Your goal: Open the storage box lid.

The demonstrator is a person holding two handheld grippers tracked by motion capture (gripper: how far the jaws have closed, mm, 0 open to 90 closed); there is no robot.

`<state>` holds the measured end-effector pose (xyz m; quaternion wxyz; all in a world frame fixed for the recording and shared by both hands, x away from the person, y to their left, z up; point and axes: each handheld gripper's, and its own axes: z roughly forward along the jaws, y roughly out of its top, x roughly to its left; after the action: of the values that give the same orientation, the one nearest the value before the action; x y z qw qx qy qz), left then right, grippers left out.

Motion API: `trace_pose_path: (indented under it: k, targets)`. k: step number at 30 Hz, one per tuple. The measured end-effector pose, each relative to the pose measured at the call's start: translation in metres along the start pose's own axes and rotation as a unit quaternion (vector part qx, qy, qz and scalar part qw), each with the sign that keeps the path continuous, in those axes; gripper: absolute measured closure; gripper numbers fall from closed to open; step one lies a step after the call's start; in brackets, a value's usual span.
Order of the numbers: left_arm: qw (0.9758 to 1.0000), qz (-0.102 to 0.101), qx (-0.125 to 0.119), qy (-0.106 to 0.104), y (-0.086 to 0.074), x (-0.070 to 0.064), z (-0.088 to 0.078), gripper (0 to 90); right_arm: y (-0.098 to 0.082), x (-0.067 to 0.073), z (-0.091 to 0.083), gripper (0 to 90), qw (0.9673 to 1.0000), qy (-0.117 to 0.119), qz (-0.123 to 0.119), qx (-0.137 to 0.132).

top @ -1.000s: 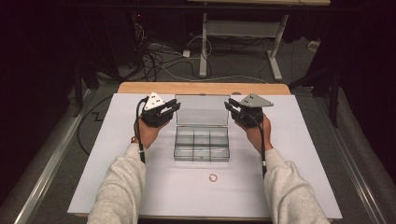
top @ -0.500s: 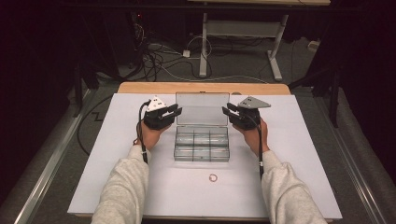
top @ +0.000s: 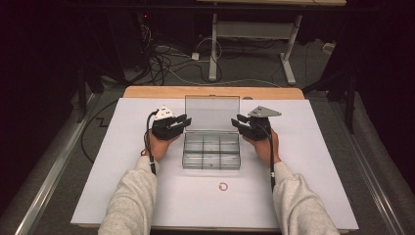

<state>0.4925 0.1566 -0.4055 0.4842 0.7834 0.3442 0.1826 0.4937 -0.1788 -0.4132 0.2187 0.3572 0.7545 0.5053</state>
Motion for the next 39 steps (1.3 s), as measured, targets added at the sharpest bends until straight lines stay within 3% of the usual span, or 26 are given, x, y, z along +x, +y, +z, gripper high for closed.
trace_pose_path:
  k: [9,26,34,39]
  targets:
    - [0.9999,-0.002,0.016,-0.001,-0.005,-0.001,0.0,66.3,-0.004,0.001,0.001,64.7,0.9998,0.004,0.002,0.021]
    - [0.9996,-0.003,0.028,-0.002,-0.011,-0.003,0.002,64.9,-0.012,0.004,0.001,63.2,0.9994,0.003,-0.005,0.033]
    - [0.9996,-0.001,0.03,0.001,-0.012,-0.005,0.001,63.2,-0.01,0.009,0.0,60.3,0.9989,-0.016,-0.026,0.036]
    - [0.9991,0.007,0.038,0.015,-0.012,-0.006,0.002,62.2,-0.01,0.011,0.0,58.6,0.9982,-0.034,-0.03,0.039]
